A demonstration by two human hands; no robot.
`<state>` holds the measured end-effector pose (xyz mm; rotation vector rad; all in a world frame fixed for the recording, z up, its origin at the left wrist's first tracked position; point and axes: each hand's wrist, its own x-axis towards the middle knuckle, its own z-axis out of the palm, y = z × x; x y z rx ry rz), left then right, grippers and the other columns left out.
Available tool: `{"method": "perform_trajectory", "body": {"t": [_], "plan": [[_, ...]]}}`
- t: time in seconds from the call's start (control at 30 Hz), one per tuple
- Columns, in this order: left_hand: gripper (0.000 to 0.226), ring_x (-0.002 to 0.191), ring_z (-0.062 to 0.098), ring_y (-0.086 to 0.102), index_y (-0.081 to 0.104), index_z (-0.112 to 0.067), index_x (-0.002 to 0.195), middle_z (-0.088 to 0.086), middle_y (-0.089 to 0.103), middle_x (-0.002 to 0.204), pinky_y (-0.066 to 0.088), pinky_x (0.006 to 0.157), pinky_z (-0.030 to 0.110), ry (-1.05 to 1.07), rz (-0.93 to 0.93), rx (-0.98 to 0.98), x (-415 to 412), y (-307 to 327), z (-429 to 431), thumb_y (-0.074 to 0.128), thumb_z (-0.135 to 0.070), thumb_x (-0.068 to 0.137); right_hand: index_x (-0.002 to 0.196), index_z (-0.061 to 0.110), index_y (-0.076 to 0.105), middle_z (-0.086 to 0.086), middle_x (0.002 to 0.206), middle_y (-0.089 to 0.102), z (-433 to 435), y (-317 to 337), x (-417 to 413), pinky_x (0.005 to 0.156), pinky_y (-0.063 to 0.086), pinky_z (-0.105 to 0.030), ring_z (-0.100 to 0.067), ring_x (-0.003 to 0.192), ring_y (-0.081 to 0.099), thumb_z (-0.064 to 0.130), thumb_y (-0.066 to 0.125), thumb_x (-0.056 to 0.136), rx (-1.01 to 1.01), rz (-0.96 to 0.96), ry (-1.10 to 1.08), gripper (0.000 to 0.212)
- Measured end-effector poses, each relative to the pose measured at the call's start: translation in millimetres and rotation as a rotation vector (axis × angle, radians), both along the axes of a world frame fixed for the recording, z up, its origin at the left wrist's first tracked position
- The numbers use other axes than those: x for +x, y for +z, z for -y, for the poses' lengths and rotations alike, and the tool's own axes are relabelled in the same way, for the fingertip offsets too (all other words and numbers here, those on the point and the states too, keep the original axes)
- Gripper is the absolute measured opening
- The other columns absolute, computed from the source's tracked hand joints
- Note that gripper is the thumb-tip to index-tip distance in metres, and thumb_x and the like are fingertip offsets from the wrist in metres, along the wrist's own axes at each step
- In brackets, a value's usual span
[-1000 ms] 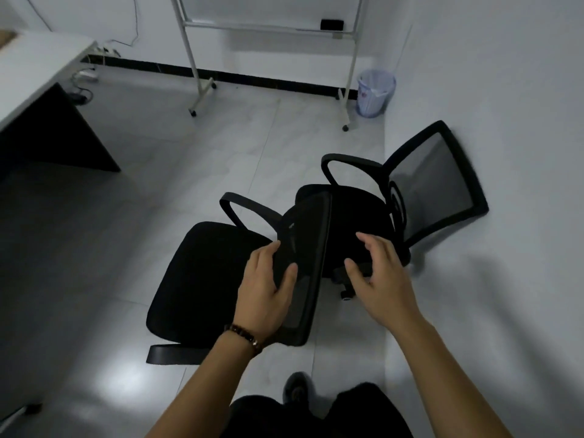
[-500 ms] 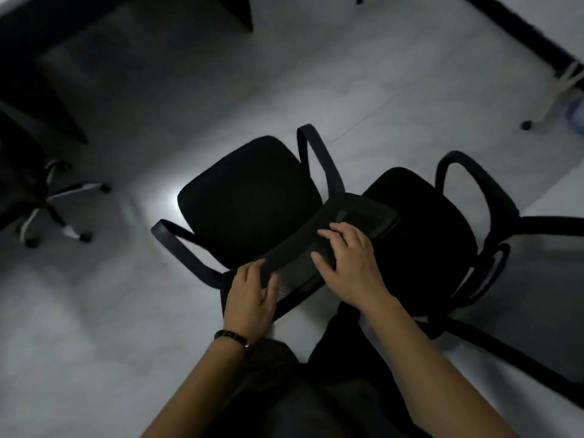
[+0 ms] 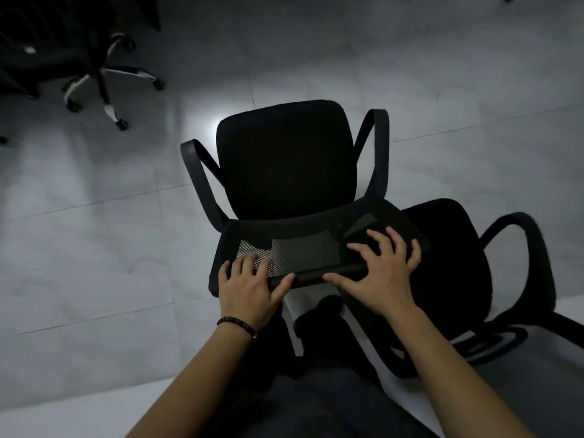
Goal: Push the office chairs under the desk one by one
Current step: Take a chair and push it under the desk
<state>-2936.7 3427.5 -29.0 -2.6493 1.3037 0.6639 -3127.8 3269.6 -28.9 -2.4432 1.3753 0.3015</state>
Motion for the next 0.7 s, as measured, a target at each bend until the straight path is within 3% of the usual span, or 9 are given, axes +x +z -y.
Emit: {"method": "perform_trajectory", "body": {"t": [0.37, 0.7], "plan": [[0.087, 0.116, 0.025, 0.054, 0.064, -0.026, 0.117, 0.003, 0.065, 0.119, 0.037, 0.1, 0.045, -0.013, 0.035, -0.008, 147, -2, 17, 0.002, -0.078, 0.083, 0.118, 0.045, 0.062, 0.007, 0.139, 0.047, 20, -5, 145, 0.115, -0.002, -0.057, -0.021, 0.14, 0.022, 0.103, 0.022, 0.06, 0.025, -0.016, 0.02, 0.091], [0.076, 0.128, 0.022, 0.043, 0.05, -0.031, 0.131, 0.0, 0.054, 0.133, 0.023, 0.111, 0.046, -0.124, 0.026, -0.046, 312, 0, 120, 0.006, -0.073, 0.085, 0.123, 0.044, 0.056, 0.004, 0.142, 0.043, 102, -4, 294, 0.114, 0.002, -0.056, -0.026, 0.138, 0.023, 0.101, 0.018, 0.063, 0.061, -0.067, -0.062, 0.091]]}}
